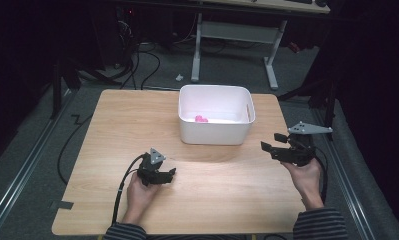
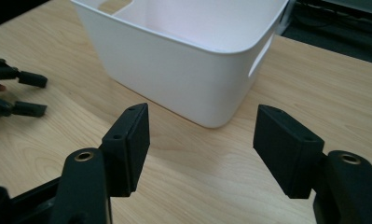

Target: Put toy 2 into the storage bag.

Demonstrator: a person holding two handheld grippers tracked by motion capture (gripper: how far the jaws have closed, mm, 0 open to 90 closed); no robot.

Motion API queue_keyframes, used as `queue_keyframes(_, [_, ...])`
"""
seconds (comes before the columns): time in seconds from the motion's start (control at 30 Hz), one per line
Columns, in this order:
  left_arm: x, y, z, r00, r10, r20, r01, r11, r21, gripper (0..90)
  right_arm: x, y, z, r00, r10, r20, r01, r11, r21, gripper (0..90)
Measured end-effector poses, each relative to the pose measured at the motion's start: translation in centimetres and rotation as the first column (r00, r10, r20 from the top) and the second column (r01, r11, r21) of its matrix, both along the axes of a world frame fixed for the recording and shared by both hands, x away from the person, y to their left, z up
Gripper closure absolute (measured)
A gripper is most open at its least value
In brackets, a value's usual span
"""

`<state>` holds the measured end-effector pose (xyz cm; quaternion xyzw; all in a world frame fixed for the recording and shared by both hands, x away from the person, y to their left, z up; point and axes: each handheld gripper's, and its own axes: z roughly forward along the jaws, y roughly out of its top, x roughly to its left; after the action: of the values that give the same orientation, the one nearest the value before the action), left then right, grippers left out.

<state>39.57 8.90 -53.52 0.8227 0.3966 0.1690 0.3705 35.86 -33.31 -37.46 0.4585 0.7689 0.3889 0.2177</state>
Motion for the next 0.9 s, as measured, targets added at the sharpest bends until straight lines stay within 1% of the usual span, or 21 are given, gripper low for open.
queue_keyframes(0.07, [0.0, 0.0, 0.0, 1.0, 0.0, 0.0, 0.0, 1.0, 0.0, 27.2, -0.3, 0.0, -0.4, 1.0, -0.005, 0.008, 0.005, 1.0, -0.006, 36.6])
queue_keyframes(0.1, [0.0, 0.0, 0.0, 1.0, 0.0, 0.0, 0.0, 1.0, 0.0, 27.2, -0.4, -0.1, -0.7, 1.0, -0.005, 0.004, 0.005, 1.0, 0.001, 36.6])
queue_keyframes(0.13, [0.0, 0.0, 0.0, 1.0, 0.0, 0.0, 0.0, 1.0, 0.0, 27.1, -0.5, 0.0, -1.0, 1.0, -0.009, -0.002, 0.009, 1.0, -0.003, 36.7])
queue_keyframes(0.17, [0.0, 0.0, 0.0, 1.0, 0.0, 0.0, 0.0, 1.0, 0.0, 27.1, -0.6, 0.0, -1.2, 0.9999, -0.01, 0.003, 0.01, 0.9999, -0.005, 36.8])
queue_keyframes(0.43, [0.0, 0.0, 0.0, 1.0, 0.0, 0.0, 0.0, 1.0, 0.0, 27.1, -0.8, -0.1, -4.6, 0.9987, -0.03, -0.041, 0.031, 0.9993, 0.022, 36.9])
queue_keyframes(0.53, [0.0, 0.0, 0.0, 1.0, 0.0, 0.0, 0.0, 1.0, 0.0, 27.2, -0.8, 0.0, -6.1, 0.9983, -0.036, -0.047, 0.037, 0.9991, 0.02, 36.9])
queue_keyframes(0.63, [0.0, 0.0, 0.0, 1.0, 0.0, 0.0, 0.0, 1.0, 0.0, 27.1, -0.7, 0.2, -7.6, 0.9976, -0.043, -0.054, 0.045, 0.9985, 0.031, 36.9])
queue_keyframes(0.73, [0.0, 0.0, 0.0, 1.0, 0.0, 0.0, 0.0, 1.0, 0.0, 27.1, -0.4, 0.5, -9.3, 0.996, -0.048, -0.076, 0.049, 0.9986, 0.02, 36.9])
queue_keyframes(0.8, [0.0, 0.0, 0.0, 1.0, 0.0, 0.0, 0.0, 1.0, 0.0, 27.1, -0.2, 0.8, -10.5, 0.9947, -0.054, -0.088, 0.055, 0.9985, 0.002, 36.9])
queue_keyframes(0.83, [0.0, 0.0, 0.0, 1.0, 0.0, 0.0, 0.0, 1.0, 0.0, 27.1, -0.1, 0.9, -11.1, 0.9934, -0.062, -0.097, 0.062, 0.9981, 0.002, 36.9])
queue_keyframes(0.9, [0.0, 0.0, 0.0, 1.0, 0.0, 0.0, 0.0, 1.0, 0.0, 27.1, 0.0, 1.0, -11.9, 0.9924, -0.066, -0.103, 0.067, 0.9977, 0.004, 36.8])
